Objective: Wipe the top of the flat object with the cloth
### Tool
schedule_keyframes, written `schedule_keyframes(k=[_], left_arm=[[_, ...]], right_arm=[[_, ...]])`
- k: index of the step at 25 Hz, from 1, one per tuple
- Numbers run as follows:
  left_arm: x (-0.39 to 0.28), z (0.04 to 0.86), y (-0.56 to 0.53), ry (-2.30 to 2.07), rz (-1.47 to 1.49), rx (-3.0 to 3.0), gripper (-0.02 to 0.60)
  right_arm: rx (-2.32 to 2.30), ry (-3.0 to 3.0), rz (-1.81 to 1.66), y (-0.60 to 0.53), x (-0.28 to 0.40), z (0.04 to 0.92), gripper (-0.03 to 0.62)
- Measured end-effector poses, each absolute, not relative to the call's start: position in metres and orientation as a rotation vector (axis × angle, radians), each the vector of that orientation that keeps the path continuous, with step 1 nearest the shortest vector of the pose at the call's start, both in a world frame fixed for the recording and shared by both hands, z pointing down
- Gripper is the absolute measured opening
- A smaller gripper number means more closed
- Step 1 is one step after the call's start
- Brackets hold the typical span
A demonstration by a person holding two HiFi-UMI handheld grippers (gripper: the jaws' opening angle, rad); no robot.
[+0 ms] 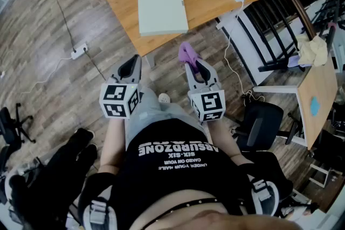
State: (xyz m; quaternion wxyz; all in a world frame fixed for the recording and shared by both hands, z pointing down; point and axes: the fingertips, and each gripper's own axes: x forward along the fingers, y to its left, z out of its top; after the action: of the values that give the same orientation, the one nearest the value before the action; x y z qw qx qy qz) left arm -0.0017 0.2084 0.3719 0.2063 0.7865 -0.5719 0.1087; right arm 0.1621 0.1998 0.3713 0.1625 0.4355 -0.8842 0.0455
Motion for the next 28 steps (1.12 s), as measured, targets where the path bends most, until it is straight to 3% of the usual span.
schedule_keyframes(k=[14, 28], left_arm=[[-0.007, 0.389, 0.164, -1.587, 0.342, 2.167, 0.018], [-0.041, 0.43, 0.047, -1.552, 0.36, 2.065, 0.018]], right_arm=[[1.241, -2.47, 0.086, 0.165, 0.169, 0.385, 0.084], [1.207, -2.375, 0.058, 0.019, 0.153, 0.407, 0.084]])
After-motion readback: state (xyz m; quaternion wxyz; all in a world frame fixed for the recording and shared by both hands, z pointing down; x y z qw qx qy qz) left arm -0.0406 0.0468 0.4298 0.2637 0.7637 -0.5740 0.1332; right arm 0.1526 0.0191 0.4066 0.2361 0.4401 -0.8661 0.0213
